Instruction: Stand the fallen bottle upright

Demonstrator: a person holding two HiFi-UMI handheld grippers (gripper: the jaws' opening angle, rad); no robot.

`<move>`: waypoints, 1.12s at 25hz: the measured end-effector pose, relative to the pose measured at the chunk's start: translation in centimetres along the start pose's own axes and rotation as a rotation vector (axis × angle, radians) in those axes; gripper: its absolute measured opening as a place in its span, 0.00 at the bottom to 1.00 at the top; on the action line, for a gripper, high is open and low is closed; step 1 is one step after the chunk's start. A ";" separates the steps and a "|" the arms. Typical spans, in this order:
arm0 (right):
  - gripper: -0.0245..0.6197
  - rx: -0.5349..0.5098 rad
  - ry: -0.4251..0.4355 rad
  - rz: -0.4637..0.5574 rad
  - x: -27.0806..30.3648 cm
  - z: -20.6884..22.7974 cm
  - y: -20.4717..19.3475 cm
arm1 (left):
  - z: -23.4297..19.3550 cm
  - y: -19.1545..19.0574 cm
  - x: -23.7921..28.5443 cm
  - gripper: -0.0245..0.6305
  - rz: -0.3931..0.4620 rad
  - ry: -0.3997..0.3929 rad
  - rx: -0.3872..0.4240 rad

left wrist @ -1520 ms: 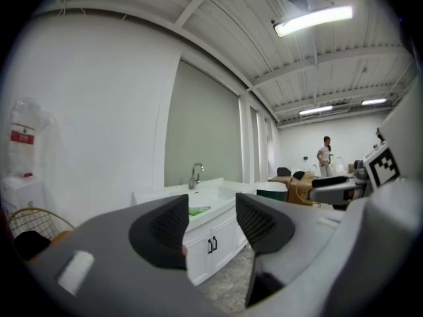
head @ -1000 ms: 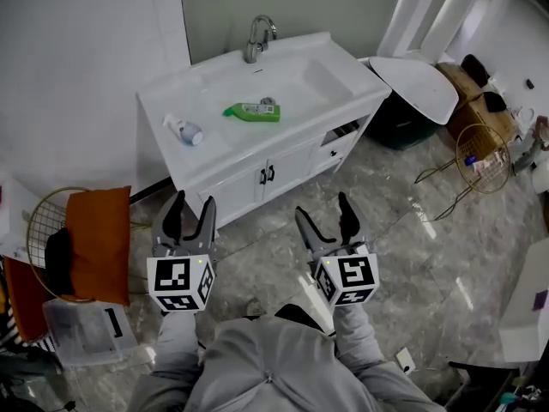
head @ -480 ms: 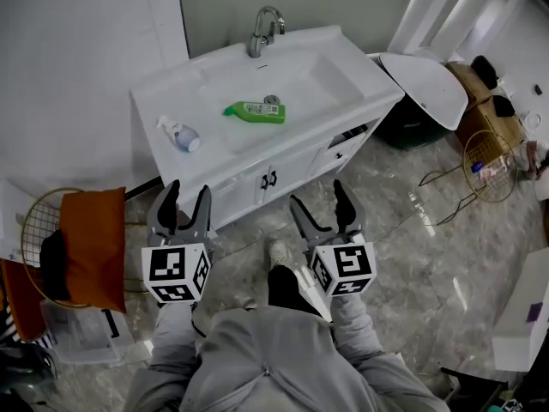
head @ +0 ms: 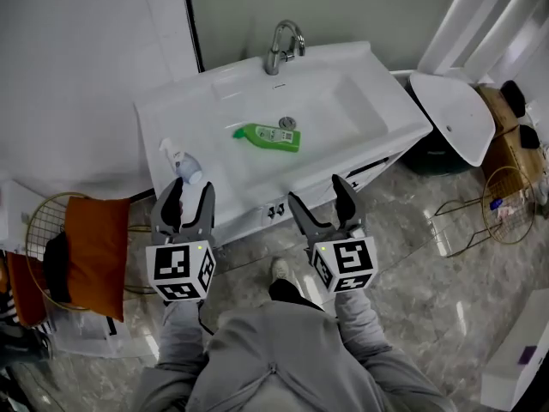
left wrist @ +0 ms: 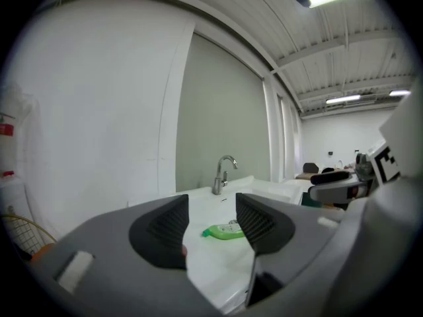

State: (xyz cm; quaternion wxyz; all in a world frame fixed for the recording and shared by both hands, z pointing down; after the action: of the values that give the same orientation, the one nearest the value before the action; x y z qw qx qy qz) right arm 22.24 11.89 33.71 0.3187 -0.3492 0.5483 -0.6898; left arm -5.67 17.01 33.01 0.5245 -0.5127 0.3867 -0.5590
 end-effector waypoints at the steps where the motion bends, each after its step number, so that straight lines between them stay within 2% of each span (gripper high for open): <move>1: 0.63 -0.001 0.012 -0.005 0.8 0.7 0.2 | 0.2 0.2 0.8 0.40 -0.006 0.010 -0.003; 8: 0.63 0.009 0.088 -0.033 6.6 4.7 0.9 | -0.5 0.3 6.0 0.40 -0.082 0.101 0.007; 18: 0.63 0.014 0.160 -0.088 12.1 6.6 0.6 | -3.5 -2.7 9.8 0.40 -0.311 0.229 -0.006; 28: 0.63 0.008 0.158 -0.123 17.4 6.9 0.3 | -7.5 -7.5 14.3 0.45 -0.501 0.242 -0.055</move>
State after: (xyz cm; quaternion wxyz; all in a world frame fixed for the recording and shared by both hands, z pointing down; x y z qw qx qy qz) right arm 18.33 -6.14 36.78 0.2331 -0.3255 0.5465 -0.7356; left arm -13.34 3.30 41.34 0.3059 -0.5360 0.3224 -0.7178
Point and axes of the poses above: the fingertips, and each gripper's own axes: x forward along the fingers, z to its right, y out of its top, the point moved 10 cm from there along -x, backward along the fingers, and after that the axes turned 10 degrees about x, right-handed, at the moved point
